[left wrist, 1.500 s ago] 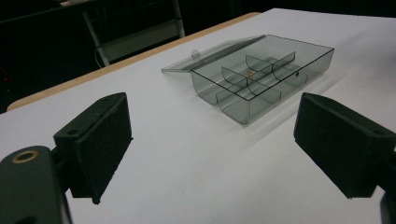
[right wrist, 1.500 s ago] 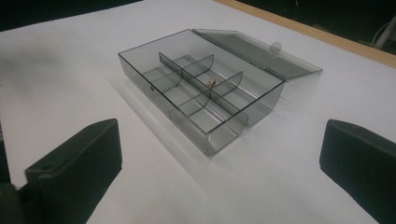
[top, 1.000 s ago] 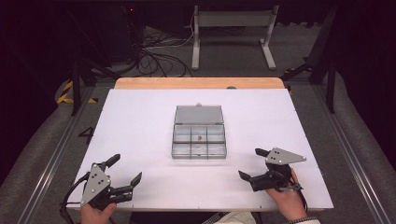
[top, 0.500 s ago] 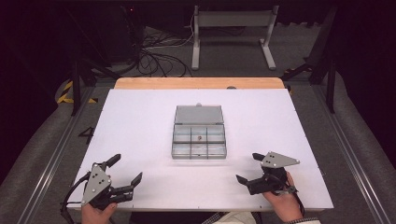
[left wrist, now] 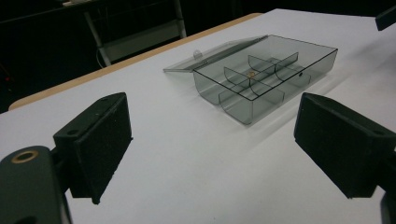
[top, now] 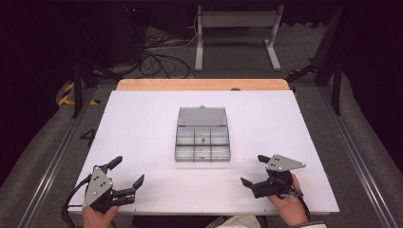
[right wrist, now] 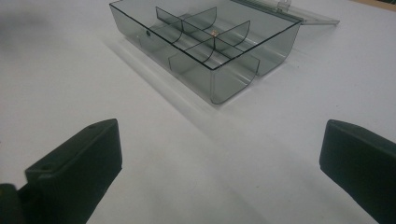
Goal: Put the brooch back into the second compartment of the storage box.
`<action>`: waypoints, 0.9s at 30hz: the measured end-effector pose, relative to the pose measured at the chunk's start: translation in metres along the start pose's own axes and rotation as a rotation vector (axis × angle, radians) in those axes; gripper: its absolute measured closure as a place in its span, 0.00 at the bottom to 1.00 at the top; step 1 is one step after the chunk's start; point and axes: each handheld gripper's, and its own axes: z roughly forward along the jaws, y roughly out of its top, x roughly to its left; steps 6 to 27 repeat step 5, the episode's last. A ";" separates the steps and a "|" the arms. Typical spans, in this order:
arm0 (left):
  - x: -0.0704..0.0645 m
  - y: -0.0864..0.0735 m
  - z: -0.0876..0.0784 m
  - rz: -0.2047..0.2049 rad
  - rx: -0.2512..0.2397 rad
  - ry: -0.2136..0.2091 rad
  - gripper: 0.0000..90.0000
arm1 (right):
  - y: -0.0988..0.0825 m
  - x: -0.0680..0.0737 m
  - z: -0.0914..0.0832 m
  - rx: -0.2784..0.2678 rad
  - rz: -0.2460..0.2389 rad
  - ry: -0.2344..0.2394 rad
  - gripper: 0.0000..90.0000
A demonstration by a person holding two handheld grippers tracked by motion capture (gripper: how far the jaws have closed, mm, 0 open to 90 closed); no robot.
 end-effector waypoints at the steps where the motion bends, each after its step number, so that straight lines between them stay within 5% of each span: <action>1: 0.000 0.000 0.000 -0.001 -0.001 -0.001 0.13 | 0.000 0.000 0.000 0.000 0.000 -0.001 0.00; 27: 0.001 0.000 0.000 -0.004 -0.008 -0.011 0.13 | 0.000 0.000 -0.001 -0.003 -0.003 -0.003 0.00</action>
